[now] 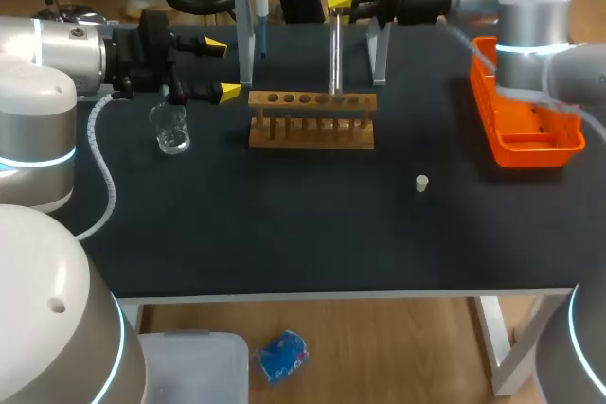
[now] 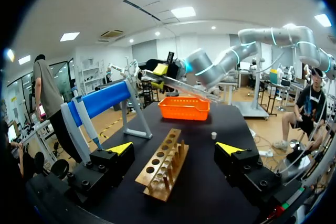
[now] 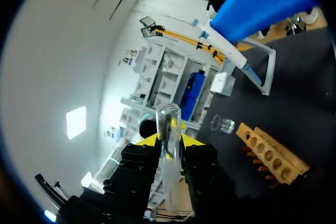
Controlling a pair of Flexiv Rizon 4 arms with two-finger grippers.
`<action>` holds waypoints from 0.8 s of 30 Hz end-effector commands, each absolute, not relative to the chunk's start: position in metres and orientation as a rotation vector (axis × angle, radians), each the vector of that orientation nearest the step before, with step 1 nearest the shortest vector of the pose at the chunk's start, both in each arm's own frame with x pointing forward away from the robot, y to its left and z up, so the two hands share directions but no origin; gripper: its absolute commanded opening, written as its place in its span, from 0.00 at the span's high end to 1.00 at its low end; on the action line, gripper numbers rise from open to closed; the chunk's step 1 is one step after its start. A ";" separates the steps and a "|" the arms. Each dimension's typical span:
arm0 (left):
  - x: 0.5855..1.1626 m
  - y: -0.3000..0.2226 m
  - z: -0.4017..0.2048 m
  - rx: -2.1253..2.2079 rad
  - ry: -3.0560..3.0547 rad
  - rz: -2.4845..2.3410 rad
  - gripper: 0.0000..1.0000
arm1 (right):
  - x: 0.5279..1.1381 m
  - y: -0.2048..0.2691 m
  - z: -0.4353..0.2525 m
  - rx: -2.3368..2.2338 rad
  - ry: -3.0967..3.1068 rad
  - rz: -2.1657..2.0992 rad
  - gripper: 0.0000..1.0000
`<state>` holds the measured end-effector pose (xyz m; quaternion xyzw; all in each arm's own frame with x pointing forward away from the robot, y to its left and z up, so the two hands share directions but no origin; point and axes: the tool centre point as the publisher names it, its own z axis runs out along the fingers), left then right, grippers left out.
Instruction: Invert the test tube, pick up the pipette, mount the tip to pipette, aspirate from beaker and dispense into the tube, eject the tip, return the pipette, and cap with the stopper.
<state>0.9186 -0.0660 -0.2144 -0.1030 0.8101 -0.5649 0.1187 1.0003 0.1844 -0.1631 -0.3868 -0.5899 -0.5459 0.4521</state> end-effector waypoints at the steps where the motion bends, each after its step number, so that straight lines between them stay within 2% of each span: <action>1: 0.918 -0.066 -0.215 -0.300 2.368 -1.652 0.00 | 0.996 0.190 -0.176 -0.940 -1.264 -1.312 1.00; 9: 0.918 -0.066 -0.215 -0.300 2.368 -1.652 0.00 | 0.989 0.191 -0.180 -0.844 -1.274 -1.212 1.00; 24: 0.918 -0.066 -0.215 -0.300 2.368 -1.652 0.00 | 0.992 0.185 -0.190 -0.929 -1.347 -1.119 1.00</action>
